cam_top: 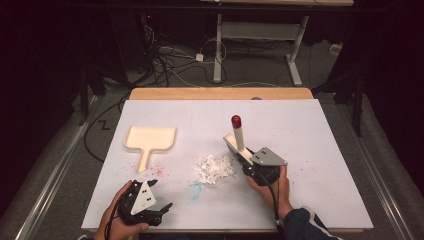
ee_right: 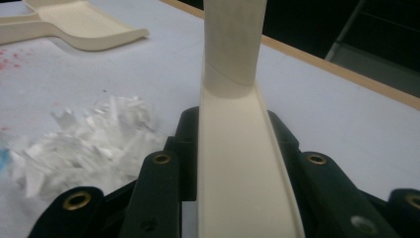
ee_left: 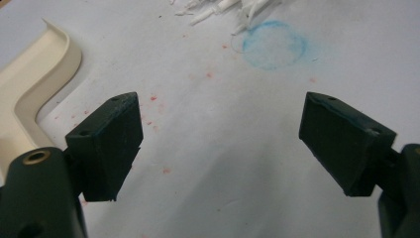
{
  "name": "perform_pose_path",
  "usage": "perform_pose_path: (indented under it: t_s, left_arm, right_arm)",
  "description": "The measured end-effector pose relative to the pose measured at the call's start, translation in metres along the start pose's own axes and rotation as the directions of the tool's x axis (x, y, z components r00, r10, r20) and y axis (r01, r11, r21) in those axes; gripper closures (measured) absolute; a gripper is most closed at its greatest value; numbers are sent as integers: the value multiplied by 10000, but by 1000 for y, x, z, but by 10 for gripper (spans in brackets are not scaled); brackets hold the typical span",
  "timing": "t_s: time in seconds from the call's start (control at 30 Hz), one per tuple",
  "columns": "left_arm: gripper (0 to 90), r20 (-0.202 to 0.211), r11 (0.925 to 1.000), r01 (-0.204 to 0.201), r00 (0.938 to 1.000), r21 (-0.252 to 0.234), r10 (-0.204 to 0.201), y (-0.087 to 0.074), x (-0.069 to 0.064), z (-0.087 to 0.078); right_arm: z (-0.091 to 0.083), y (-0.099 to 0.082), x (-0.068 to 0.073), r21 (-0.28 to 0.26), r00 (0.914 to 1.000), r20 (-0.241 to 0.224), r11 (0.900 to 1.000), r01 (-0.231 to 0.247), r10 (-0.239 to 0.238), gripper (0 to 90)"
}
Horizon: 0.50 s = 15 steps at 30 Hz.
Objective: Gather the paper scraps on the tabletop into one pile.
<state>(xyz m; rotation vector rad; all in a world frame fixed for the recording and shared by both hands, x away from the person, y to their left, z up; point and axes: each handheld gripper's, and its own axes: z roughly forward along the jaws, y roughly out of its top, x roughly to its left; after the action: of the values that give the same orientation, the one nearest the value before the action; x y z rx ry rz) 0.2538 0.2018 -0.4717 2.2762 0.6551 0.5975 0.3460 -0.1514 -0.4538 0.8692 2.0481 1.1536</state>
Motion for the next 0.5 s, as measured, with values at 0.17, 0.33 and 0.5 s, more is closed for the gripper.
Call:
perform_pose_path:
  t_s: [0.17, 0.33, 0.5]
  left_arm:
    - [164, 18, 10000, 1, 10000, -41, -1, 1, 0, 1]
    - [164, 10, 10000, 13, 10000, -40, -13, 1, 2, 1]
    - [164, -55, 10000, -82, 10000, 33, 82, 1, 1, 1]
  right_arm:
    - [9, 6, 23, -271, 9984, -534, 9995, 178, -193, 679]
    - [5, 11, 20, -437, 9983, -527, 9988, 215, -238, 679]
    - [-17, 16, -9, -734, 9996, -214, 9971, -193, 177, 678]
